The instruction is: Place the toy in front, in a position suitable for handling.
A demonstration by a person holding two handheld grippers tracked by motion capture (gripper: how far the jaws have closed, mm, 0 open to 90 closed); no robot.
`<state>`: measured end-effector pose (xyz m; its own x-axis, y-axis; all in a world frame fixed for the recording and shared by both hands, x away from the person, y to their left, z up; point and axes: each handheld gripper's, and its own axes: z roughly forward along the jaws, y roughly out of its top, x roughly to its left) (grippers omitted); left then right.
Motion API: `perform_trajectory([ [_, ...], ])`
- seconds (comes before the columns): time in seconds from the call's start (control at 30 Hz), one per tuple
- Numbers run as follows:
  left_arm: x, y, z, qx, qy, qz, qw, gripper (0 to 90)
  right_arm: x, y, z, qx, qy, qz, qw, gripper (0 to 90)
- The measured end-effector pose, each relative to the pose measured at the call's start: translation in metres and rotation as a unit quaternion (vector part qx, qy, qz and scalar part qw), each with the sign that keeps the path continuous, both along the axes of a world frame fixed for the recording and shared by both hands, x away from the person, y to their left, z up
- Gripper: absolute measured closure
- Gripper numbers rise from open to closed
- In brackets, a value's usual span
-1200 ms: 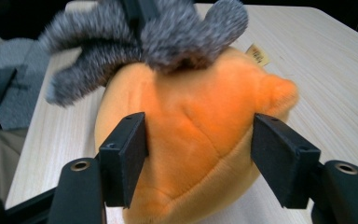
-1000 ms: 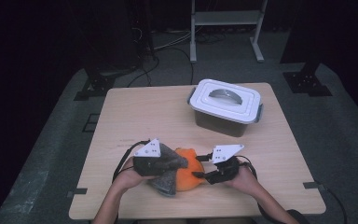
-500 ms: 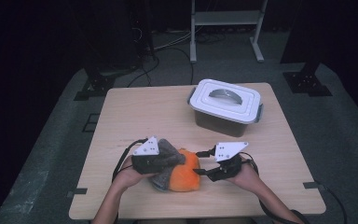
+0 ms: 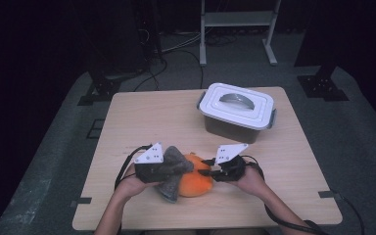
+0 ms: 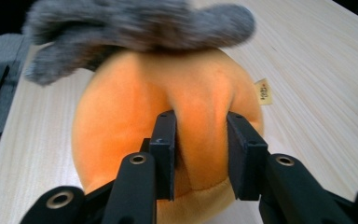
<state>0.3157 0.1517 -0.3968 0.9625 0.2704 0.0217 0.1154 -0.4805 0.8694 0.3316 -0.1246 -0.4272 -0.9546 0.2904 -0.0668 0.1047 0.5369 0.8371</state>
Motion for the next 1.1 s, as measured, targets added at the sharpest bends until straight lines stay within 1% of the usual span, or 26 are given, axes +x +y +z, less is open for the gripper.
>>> perform_trajectory([
  [0.03,-0.001,0.0,0.0,0.002,0.0,-0.003,1.0,75.6,0.001,-0.003,0.0,0.002,0.006,-0.009,0.9999,66.2],
  [0.1,-0.001,-0.001,-0.002,0.005,0.001,-0.003,1.0,75.5,0.003,-0.007,0.0,0.011,0.019,-0.017,0.9996,66.1],
  [0.17,0.001,-0.002,-0.006,0.006,0.005,0.001,1.0,75.4,0.003,-0.009,-0.001,0.019,0.026,-0.019,0.9993,66.1],
  [0.23,0.002,-0.002,-0.009,0.014,0.003,0.005,0.9999,75.5,0.003,-0.01,-0.001,0.022,0.032,-0.02,0.999,66.3],
  [0.4,0.007,0.004,-0.013,0.026,0.0,0.033,0.9991,75.8,0.003,-0.011,-0.001,0.032,0.033,-0.012,0.9989,64.7],
  [0.47,0.009,0.007,-0.015,0.027,0.003,0.042,0.9987,75.8,0.003,-0.012,0.001,0.037,0.027,-0.009,0.9989,62.8],
  [0.53,0.009,0.008,-0.015,0.029,0.007,0.044,0.9986,75.7,0.002,-0.013,0.004,0.041,0.019,-0.005,0.9989,58.4],
  [0.6,0.009,0.009,-0.015,0.034,0.006,0.043,0.9985,75.7,0.0,-0.013,0.007,0.039,0.004,-0.006,0.9992,51.0],
  [0.7,0.009,0.01,-0.015,0.033,0.008,0.043,0.9985,75.7,0.002,-0.017,0.007,0.043,0.007,-0.012,0.999,36.6],
  [0.73,0.009,0.01,-0.015,0.034,0.008,0.044,0.9984,75.7,0.003,-0.019,0.005,0.044,0.011,-0.013,0.9989,34.3],
  [0.77,0.01,0.011,-0.015,0.035,0.008,0.045,0.9983,75.7,0.005,-0.02,0.002,0.046,0.021,-0.013,0.9986,32.3],
  [0.8,0.01,0.011,-0.016,0.034,0.01,0.048,0.9982,75.7,0.005,-0.02,0.0,0.047,0.025,-0.008,0.9985,30.2],
  [0.83,0.011,0.013,-0.016,0.038,0.01,0.051,0.9979,75.6,0.005,-0.019,-0.002,0.047,0.025,0.001,0.9986,28.5],
  [0.9,0.012,0.015,-0.017,0.036,0.011,0.055,0.9978,75.6,0.004,-0.018,-0.003,0.045,0.016,0.019,0.9987,27.7],
  [0.93,0.013,0.016,-0.017,0.039,0.01,0.058,0.9975,75.6,0.003,-0.018,-0.002,0.043,0.008,0.023,0.9988,27.2],
  [0.97,0.013,0.017,-0.017,0.037,0.011,0.061,0.9974,75.6,0.003,-0.018,-0.002,0.043,0.0,0.028,0.9987,27.0],
  [1.03,0.013,0.018,-0.017,0.032,0.015,0.061,0.9975,75.5,0.003,-0.018,-0.003,0.037,-0.004,0.037,0.9986,26.9],
  [1.07,0.012,0.017,-0.017,0.028,0.017,0.059,0.9978,75.4,0.004,-0.017,-0.005,0.034,0.002,0.039,0.9987,29.3],
  [1.1,0.011,0.016,-0.017,0.028,0.013,0.053,0.9981,75.3,0.005,-0.016,-0.008,0.034,0.015,0.039,0.9985,32.3],
])
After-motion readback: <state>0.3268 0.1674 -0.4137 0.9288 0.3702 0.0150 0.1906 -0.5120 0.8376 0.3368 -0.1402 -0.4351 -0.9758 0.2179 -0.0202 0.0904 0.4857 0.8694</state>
